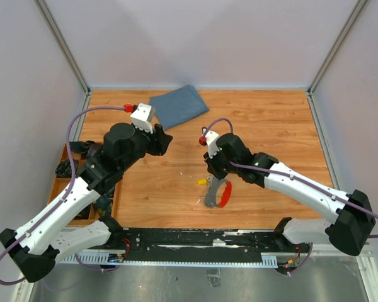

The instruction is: Put the keys on the keyring

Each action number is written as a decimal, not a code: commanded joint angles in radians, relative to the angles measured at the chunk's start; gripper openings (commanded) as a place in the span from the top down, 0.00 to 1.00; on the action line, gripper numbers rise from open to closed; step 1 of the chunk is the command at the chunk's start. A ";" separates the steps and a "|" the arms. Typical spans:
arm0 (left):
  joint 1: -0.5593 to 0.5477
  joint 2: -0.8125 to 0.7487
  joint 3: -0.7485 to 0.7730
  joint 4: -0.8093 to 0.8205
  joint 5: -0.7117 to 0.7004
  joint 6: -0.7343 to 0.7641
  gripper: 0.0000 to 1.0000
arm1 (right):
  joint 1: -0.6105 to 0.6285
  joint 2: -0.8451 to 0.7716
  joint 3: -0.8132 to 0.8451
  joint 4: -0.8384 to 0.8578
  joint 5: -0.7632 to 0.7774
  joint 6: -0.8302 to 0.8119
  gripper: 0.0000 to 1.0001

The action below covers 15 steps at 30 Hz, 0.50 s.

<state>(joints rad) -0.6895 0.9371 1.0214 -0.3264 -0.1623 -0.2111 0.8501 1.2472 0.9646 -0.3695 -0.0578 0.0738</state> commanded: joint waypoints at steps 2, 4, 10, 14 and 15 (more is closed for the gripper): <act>0.010 -0.020 -0.031 -0.003 -0.012 -0.018 0.49 | -0.034 -0.083 -0.032 0.031 0.050 0.077 0.79; 0.013 -0.015 -0.042 0.008 0.000 -0.024 0.49 | -0.066 -0.143 -0.089 0.038 0.065 0.140 0.68; 0.015 0.010 -0.059 0.029 0.023 -0.037 0.49 | -0.225 -0.301 -0.245 0.030 -0.026 0.308 0.55; 0.015 0.013 -0.071 0.030 0.025 -0.045 0.48 | -0.244 -0.284 -0.270 -0.051 -0.056 0.310 0.52; 0.015 0.012 -0.075 0.031 0.026 -0.048 0.48 | -0.244 -0.270 -0.276 -0.061 -0.078 0.316 0.52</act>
<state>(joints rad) -0.6842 0.9512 0.9642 -0.3294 -0.1486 -0.2413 0.6189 0.9512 0.7139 -0.3649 -0.0643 0.3271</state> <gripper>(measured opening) 0.514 0.473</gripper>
